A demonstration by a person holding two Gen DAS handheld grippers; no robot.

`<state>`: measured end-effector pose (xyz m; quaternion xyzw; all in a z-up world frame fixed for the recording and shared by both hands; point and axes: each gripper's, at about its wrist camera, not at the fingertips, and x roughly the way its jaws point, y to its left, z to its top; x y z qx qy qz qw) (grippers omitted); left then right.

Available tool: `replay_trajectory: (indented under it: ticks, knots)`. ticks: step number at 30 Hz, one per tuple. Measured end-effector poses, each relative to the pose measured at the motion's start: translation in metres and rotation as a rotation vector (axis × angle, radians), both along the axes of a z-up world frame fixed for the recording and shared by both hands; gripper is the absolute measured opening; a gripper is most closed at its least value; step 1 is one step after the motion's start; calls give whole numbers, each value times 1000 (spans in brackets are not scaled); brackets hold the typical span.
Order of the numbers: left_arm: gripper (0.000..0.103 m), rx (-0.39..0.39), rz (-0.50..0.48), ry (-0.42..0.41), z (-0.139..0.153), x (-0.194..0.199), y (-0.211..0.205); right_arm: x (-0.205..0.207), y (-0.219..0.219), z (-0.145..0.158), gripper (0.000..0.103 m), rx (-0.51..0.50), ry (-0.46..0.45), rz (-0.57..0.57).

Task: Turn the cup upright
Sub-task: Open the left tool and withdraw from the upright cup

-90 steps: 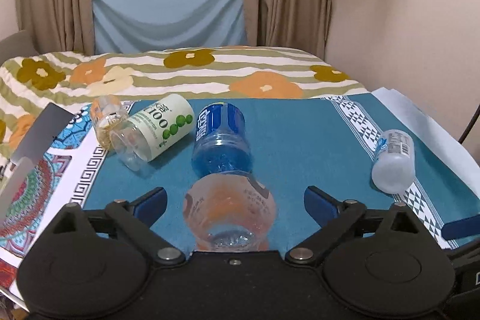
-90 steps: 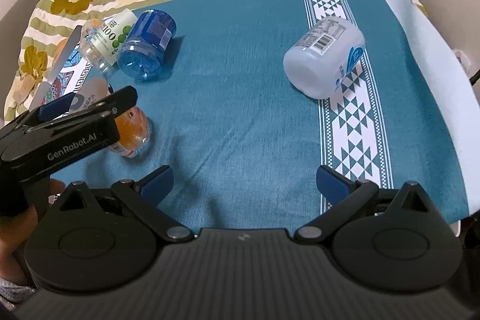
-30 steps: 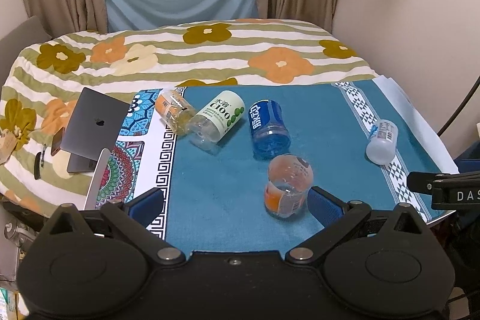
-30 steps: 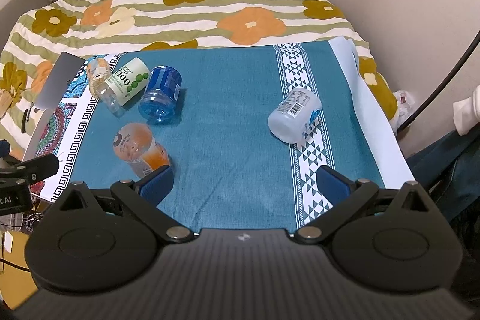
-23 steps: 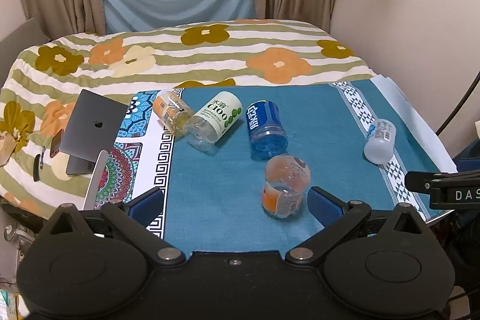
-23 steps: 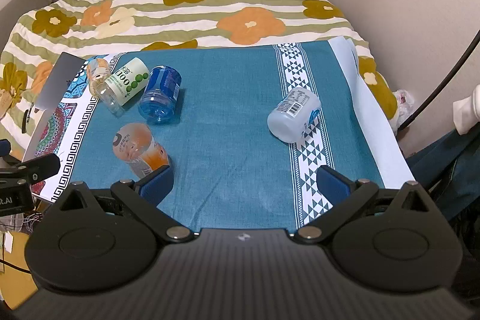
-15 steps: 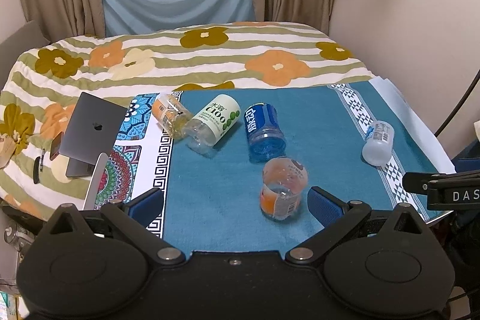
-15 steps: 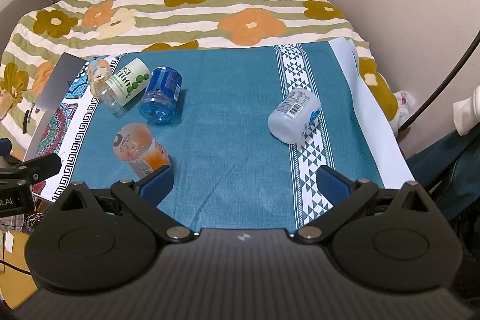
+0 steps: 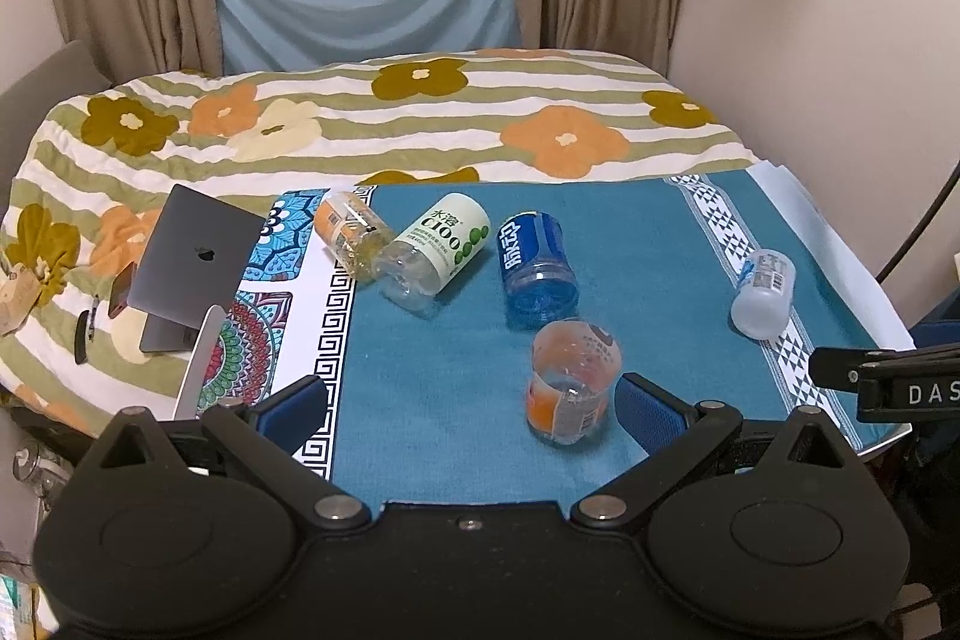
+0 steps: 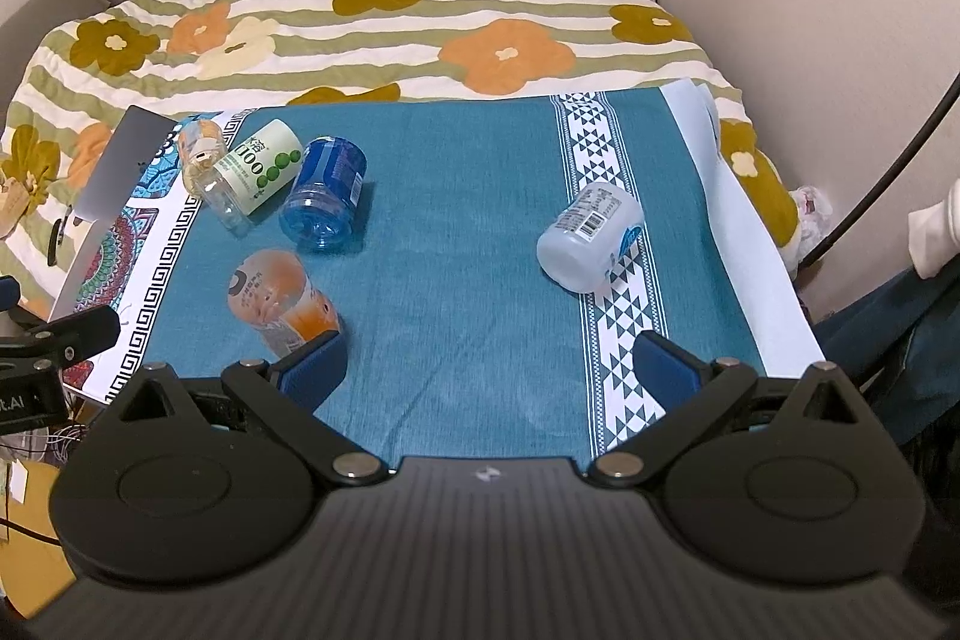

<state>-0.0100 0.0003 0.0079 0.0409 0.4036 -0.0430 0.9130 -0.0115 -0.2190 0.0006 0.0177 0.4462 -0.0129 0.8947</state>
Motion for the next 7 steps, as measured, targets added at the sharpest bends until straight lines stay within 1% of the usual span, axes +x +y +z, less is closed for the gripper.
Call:
replay_trajectory:
  ticks: [7]
  knots:
    - [103,-5,12,-8,-1,1,2,1,0,0,103,-1,2,1]
